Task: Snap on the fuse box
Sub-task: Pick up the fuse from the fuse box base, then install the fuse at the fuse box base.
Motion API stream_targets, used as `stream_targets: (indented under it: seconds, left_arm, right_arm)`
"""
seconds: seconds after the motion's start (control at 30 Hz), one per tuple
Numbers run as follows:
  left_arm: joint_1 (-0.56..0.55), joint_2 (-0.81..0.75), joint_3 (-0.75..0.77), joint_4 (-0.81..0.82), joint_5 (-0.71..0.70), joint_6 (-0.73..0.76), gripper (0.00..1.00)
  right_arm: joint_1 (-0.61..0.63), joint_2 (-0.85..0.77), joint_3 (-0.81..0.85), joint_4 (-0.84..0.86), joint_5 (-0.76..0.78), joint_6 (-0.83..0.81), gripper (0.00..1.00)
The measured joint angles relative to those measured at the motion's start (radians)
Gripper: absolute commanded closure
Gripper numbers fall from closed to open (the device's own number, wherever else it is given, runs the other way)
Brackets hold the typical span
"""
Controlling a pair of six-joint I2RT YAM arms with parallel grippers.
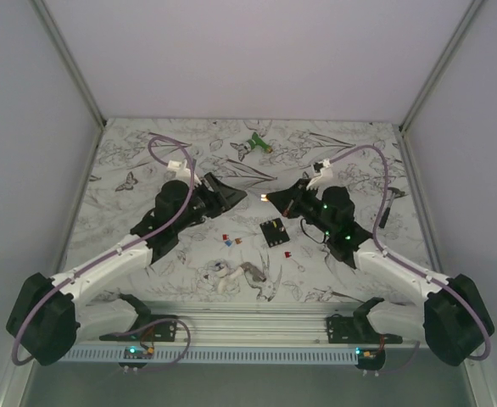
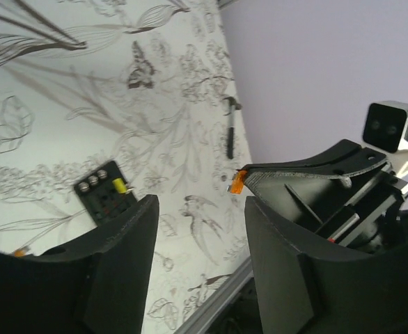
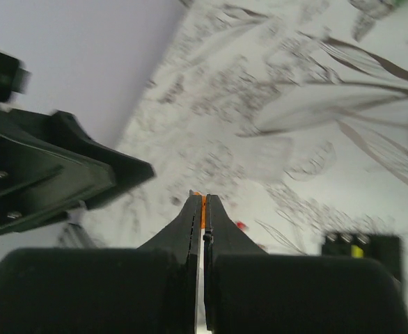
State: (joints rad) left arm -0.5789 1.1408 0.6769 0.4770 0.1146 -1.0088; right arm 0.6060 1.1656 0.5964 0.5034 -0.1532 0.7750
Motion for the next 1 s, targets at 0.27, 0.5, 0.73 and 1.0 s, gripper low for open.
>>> stream_targets:
  seconds: [0.27, 0.5, 0.73, 1.0]
  left_arm:
    - [0.056, 0.063, -0.013, -0.103, 0.024, 0.045, 0.31]
    - [0.080, 0.148, -0.005, -0.196, 0.050, 0.104, 0.22]
    - [0.103, 0.187, 0.007, -0.286, 0.060, 0.161, 0.01]
    - [0.145, 0.136, 0.008, -0.390, 0.009, 0.216, 0.01]
  right_arm:
    - [-0.001, 0.030, 0.125, -0.444, 0.109, -0.171, 1.00]
    - [0.008, 0.148, 0.287, -0.760, 0.208, -0.282, 1.00]
    - [0.097, 0.297, 0.421, -0.971, 0.328, -0.335, 1.00]
    - [0.196, 0.446, 0.536, -1.119, 0.459, -0.345, 1.00]
